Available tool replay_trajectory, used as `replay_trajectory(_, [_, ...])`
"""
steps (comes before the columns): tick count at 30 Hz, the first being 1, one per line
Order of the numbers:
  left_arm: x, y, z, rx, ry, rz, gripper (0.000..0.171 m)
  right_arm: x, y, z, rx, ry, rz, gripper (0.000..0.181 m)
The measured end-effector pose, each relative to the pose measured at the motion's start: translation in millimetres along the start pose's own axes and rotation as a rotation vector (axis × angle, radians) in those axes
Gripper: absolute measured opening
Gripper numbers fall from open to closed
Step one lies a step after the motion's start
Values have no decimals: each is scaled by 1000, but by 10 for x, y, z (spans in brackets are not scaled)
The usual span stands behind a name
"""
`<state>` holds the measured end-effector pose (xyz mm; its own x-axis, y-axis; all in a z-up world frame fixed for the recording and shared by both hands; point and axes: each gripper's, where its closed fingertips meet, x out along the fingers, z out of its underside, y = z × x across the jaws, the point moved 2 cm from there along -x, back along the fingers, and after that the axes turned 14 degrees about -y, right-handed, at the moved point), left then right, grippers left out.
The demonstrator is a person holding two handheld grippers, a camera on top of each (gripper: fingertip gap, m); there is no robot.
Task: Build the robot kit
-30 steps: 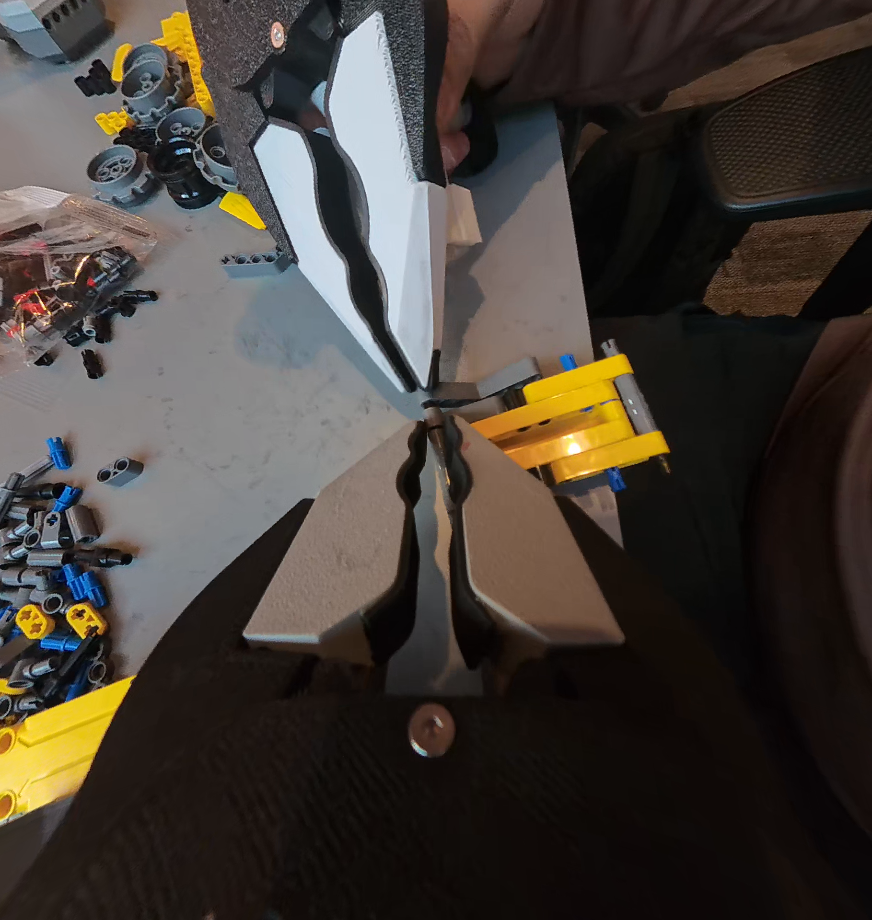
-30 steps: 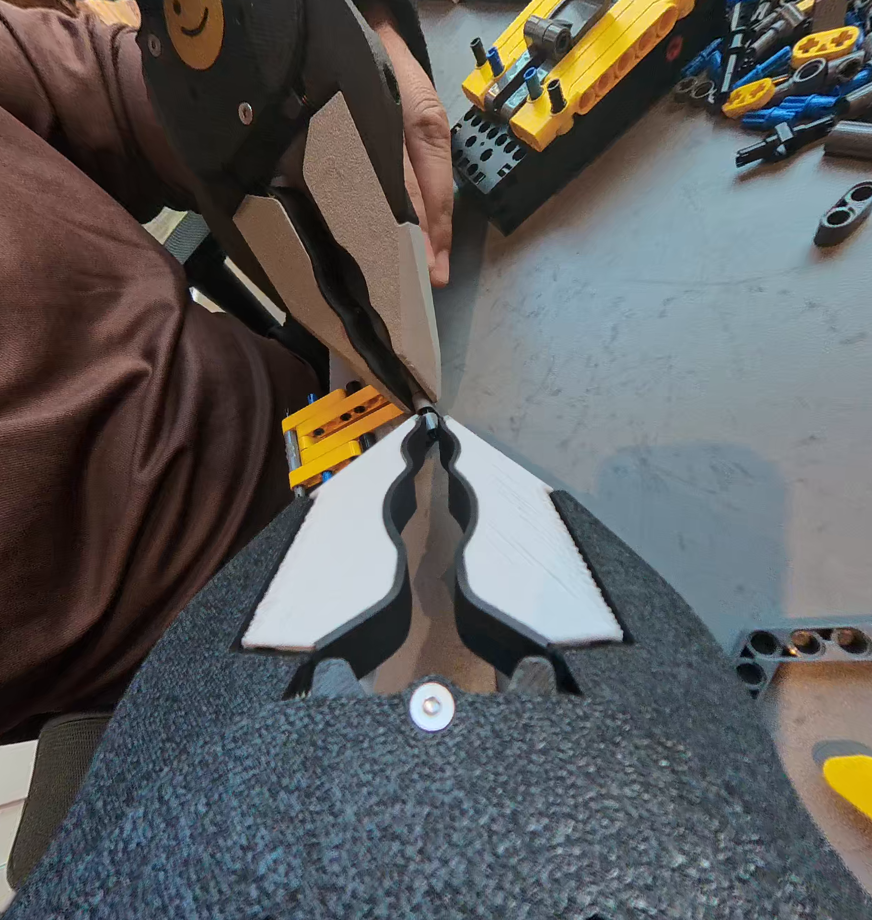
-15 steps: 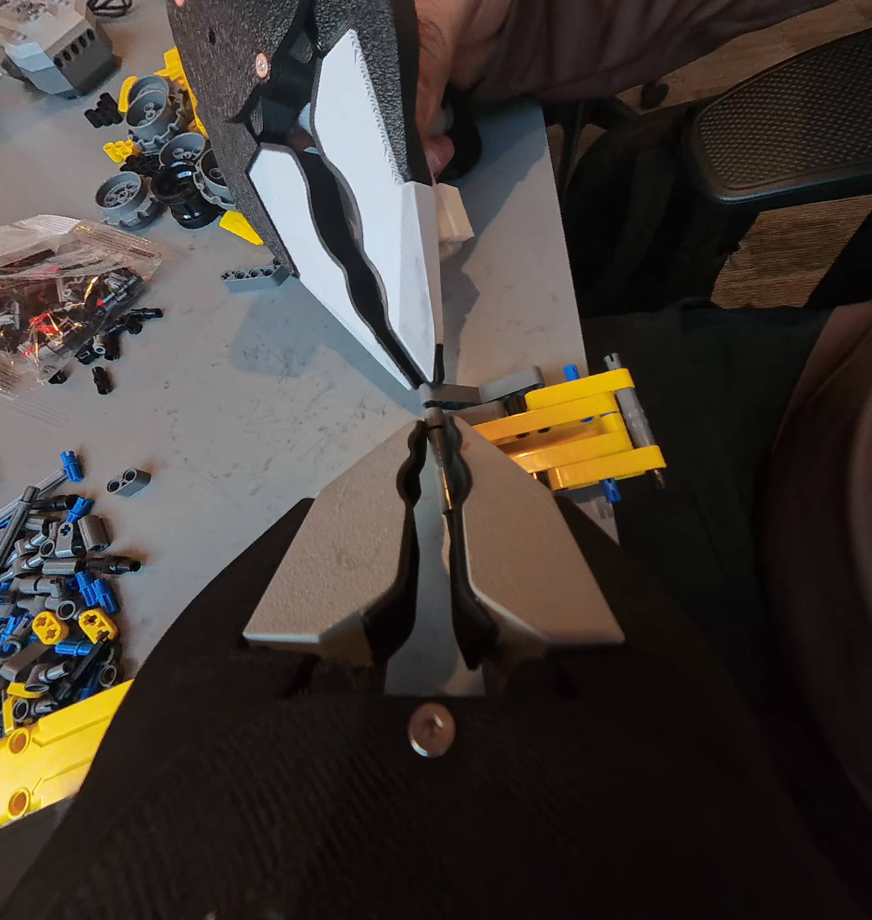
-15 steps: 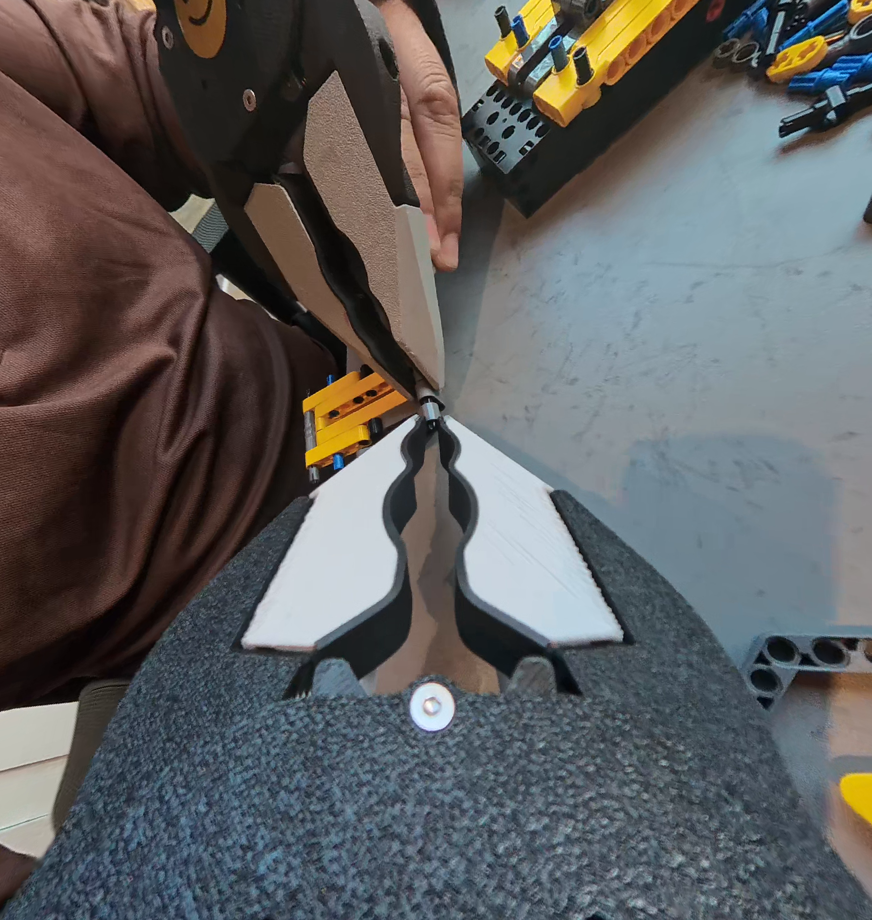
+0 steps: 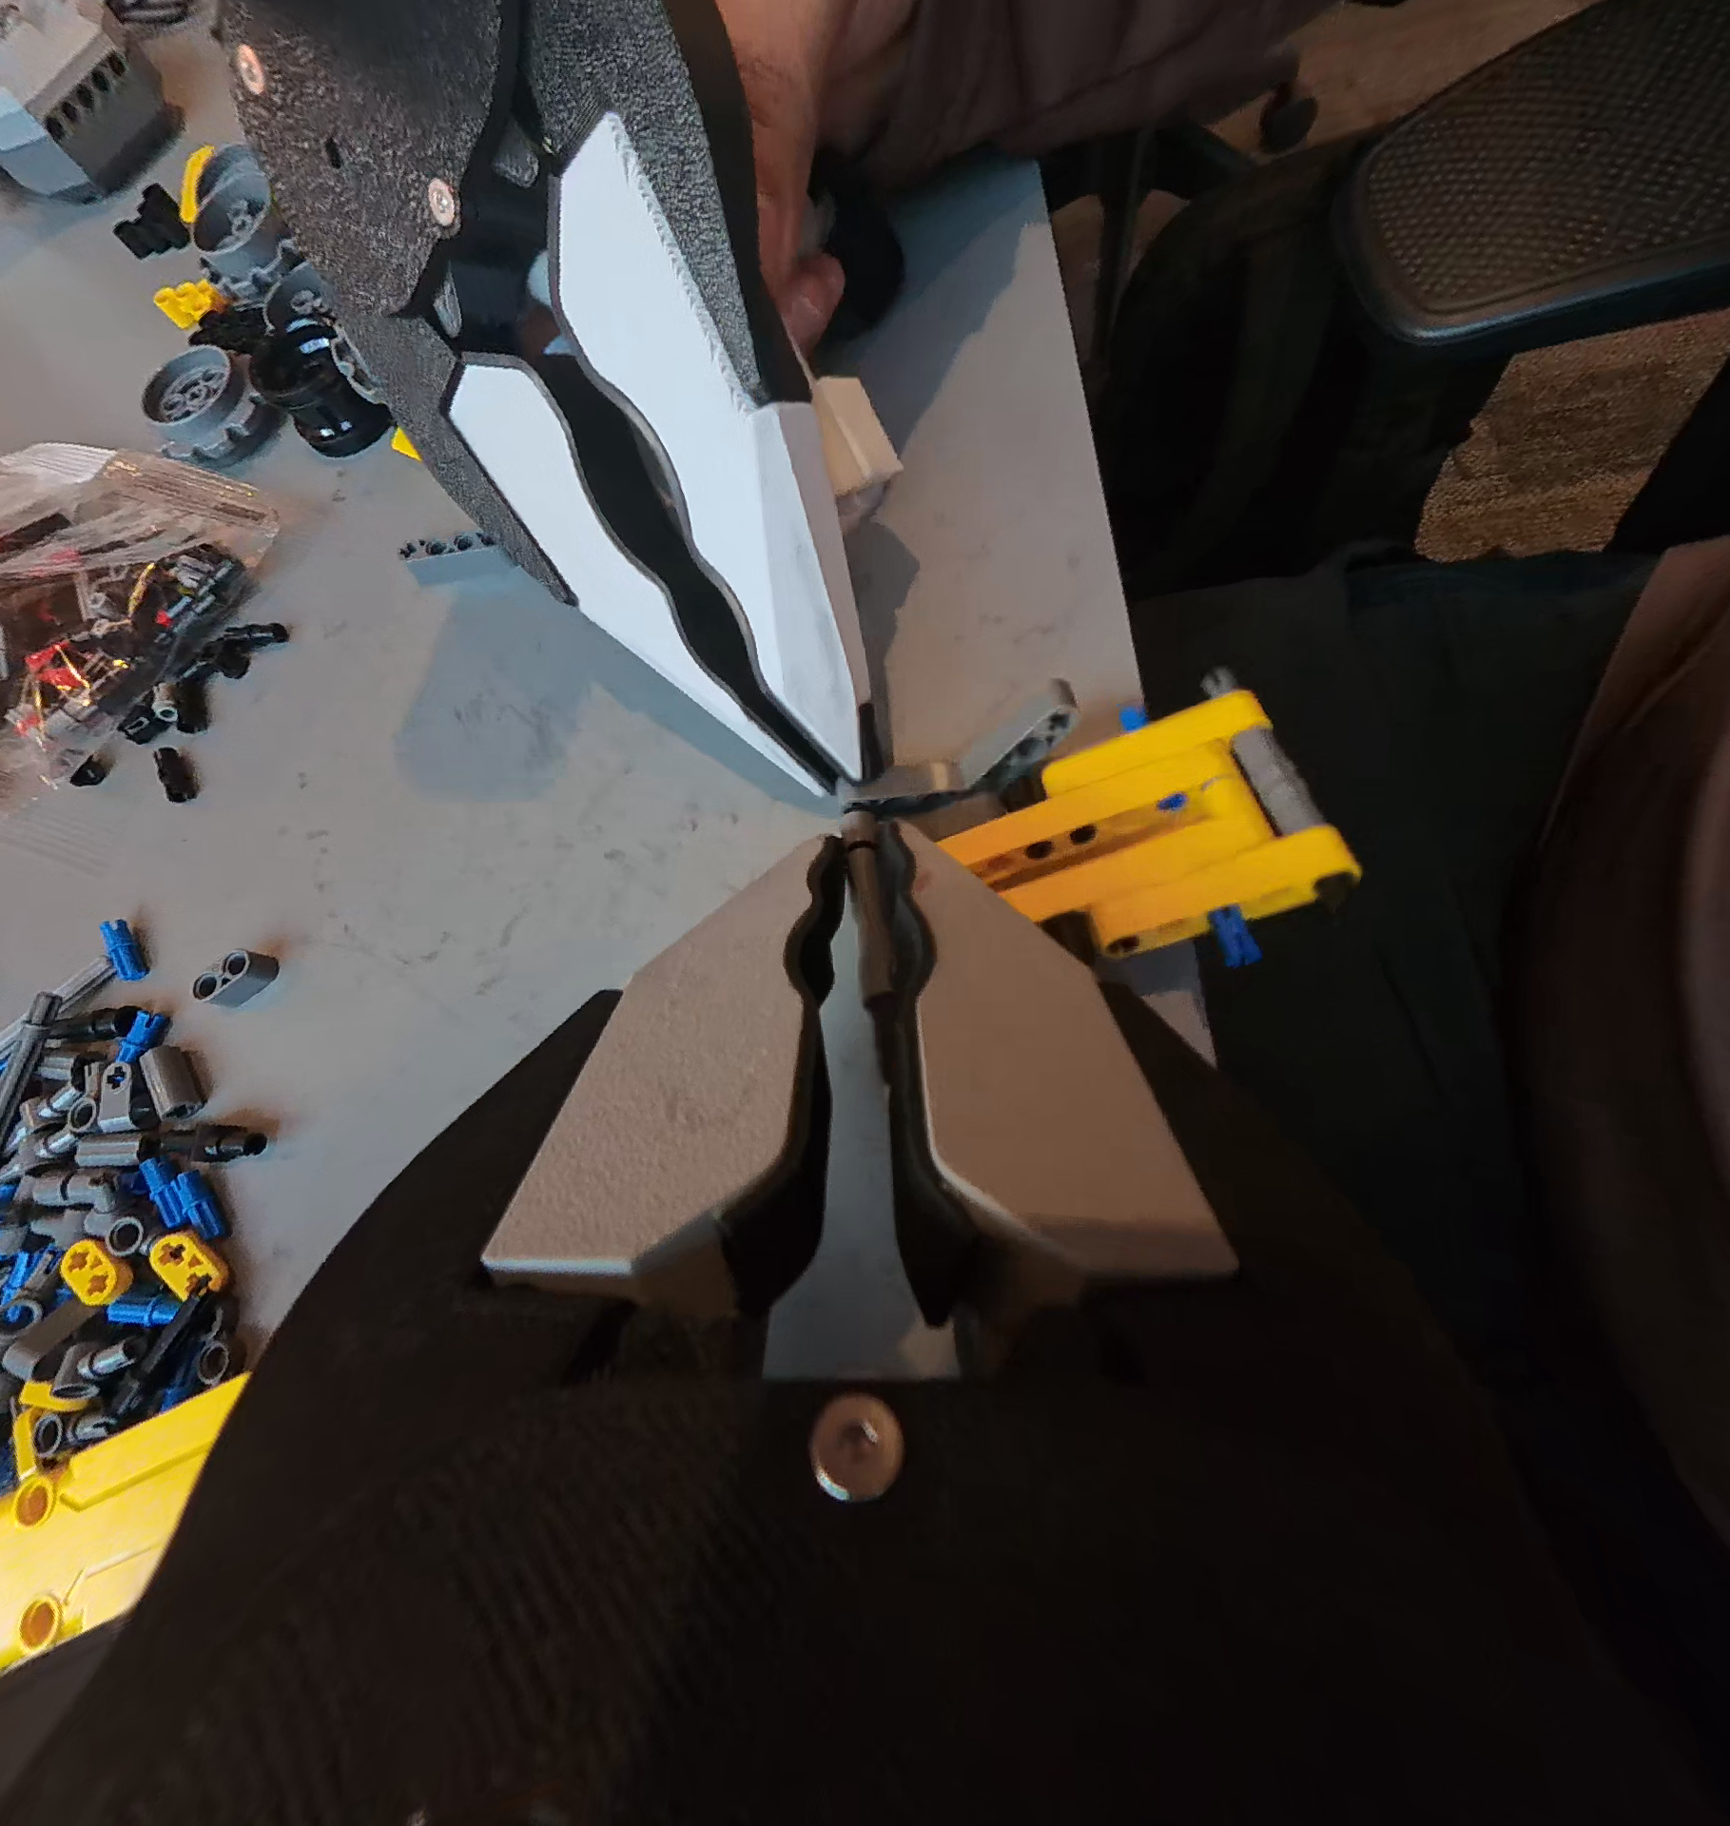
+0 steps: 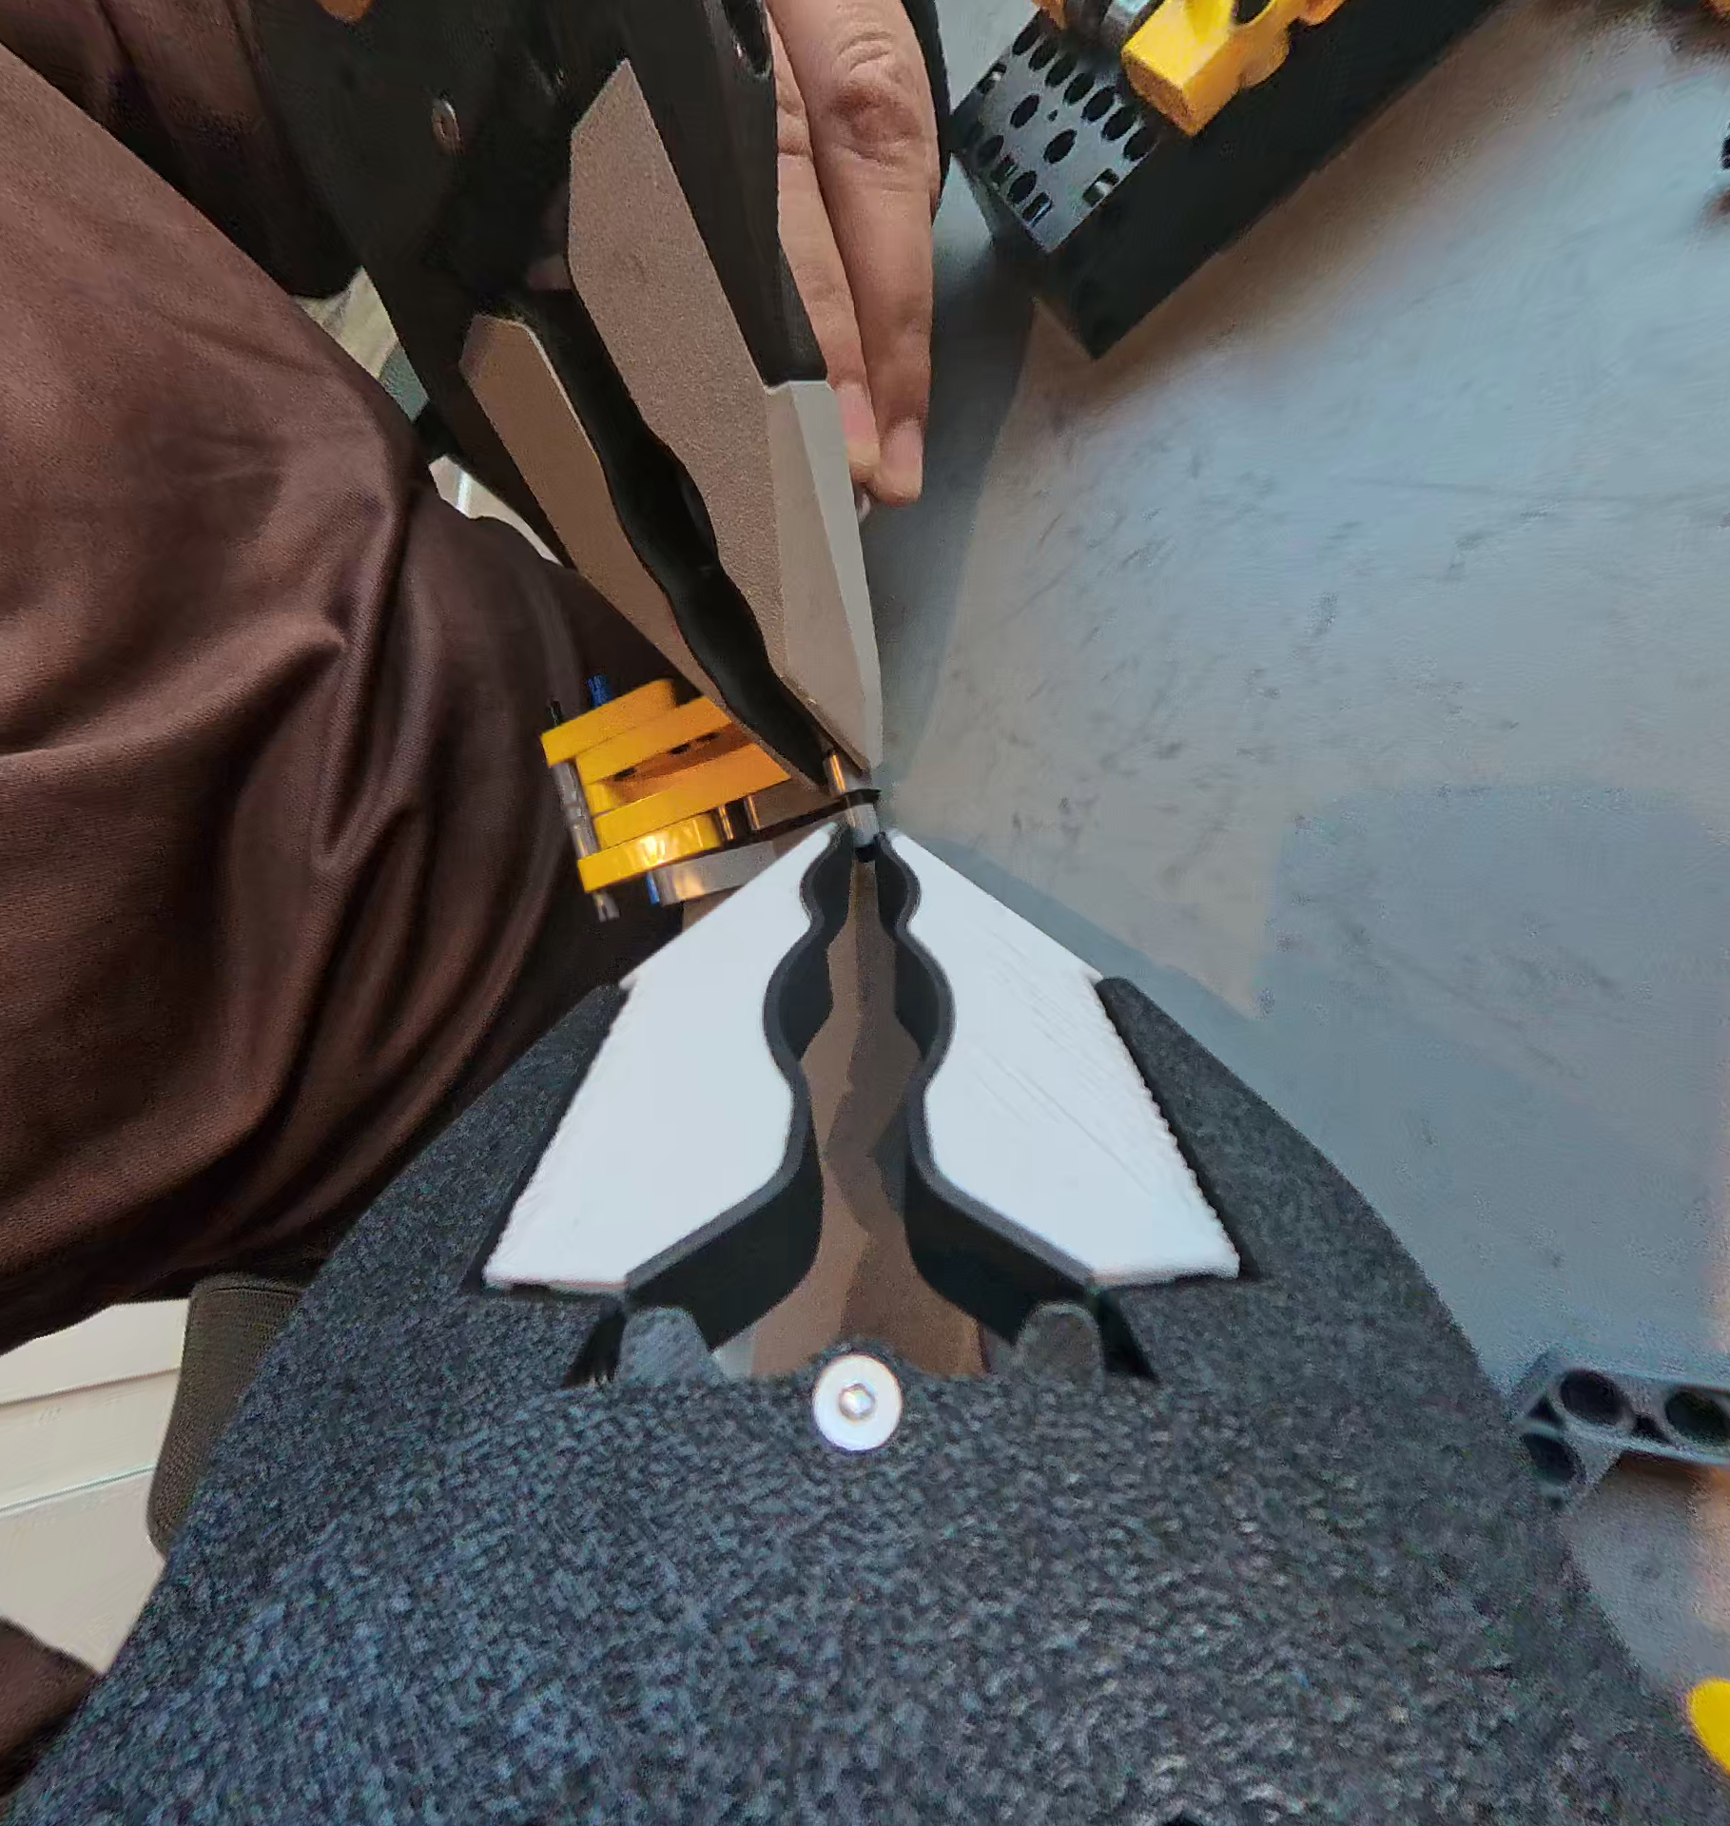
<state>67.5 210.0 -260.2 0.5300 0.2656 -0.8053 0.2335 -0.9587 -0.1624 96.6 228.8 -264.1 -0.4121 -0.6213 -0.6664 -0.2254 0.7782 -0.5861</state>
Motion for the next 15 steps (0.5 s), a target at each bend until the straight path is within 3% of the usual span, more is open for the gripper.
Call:
replay_trajectory(9, [-10,1,5,-5,6,14,3,28,10,-24,4,-11,-3,1])
replay_trajectory(13, [-14,-70,21,-67,7,22,4,-33,70,-38,91,51,55,4])
replay_trajectory(15, [-64,-113,-23,-88,52,-13,4,-150,71,-75,160,159,77,33])
